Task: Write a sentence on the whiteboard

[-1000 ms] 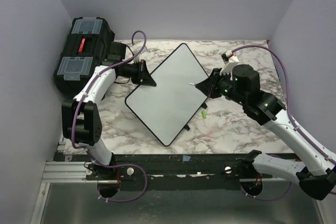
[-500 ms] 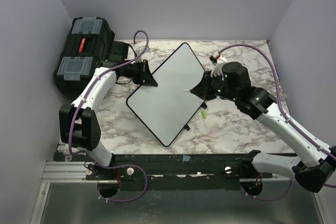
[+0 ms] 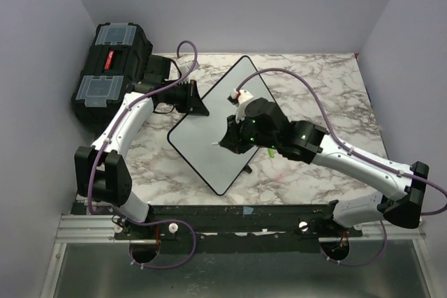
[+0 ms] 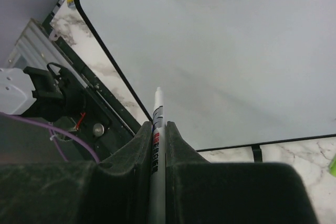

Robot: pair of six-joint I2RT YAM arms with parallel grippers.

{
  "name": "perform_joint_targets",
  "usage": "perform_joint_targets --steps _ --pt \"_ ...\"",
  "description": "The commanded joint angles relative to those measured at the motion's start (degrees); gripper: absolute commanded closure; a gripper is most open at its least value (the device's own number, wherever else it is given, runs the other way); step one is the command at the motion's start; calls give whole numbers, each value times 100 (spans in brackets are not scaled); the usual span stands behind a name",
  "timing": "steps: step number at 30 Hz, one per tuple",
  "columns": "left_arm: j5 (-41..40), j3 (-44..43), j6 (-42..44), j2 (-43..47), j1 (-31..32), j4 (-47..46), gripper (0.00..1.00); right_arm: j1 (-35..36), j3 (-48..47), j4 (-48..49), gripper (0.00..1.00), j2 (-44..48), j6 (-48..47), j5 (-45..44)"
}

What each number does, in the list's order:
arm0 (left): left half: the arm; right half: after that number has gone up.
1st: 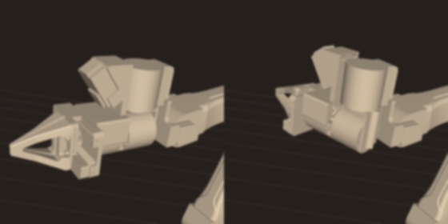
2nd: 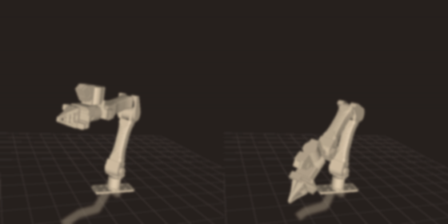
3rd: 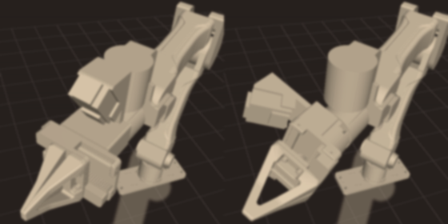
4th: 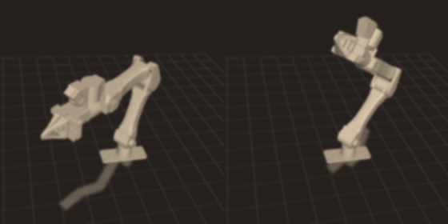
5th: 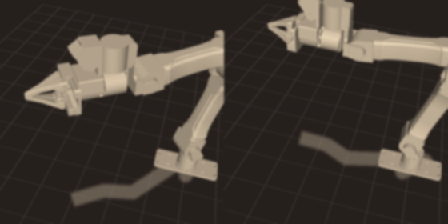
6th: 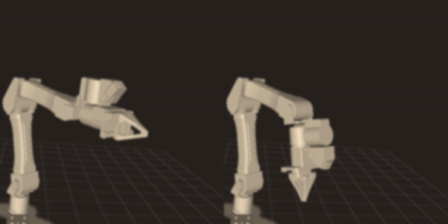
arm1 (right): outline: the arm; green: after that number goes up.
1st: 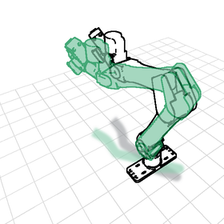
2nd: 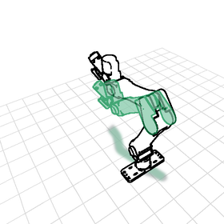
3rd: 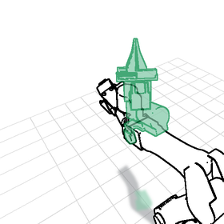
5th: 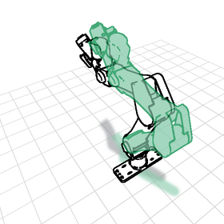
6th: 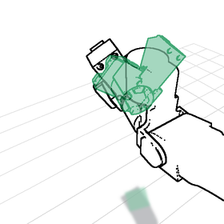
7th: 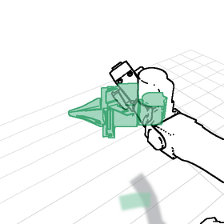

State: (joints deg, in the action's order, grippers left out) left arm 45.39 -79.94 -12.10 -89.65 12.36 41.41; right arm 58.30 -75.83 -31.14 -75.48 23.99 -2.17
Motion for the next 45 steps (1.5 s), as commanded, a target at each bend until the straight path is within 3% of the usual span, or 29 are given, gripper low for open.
perform_joint_targets --steps 1,20,45 --pt "-820 160 270 360 -23 -279 100 452 -234 328 99 -361 128 -652" --pt "-934 304 89 628 21 -466 100 816 -1084 1019 99 -1412 -113 -743" --pt "-997 313 -21 652 56 -548 100 960 -762 1259 99 -1612 -228 -925"
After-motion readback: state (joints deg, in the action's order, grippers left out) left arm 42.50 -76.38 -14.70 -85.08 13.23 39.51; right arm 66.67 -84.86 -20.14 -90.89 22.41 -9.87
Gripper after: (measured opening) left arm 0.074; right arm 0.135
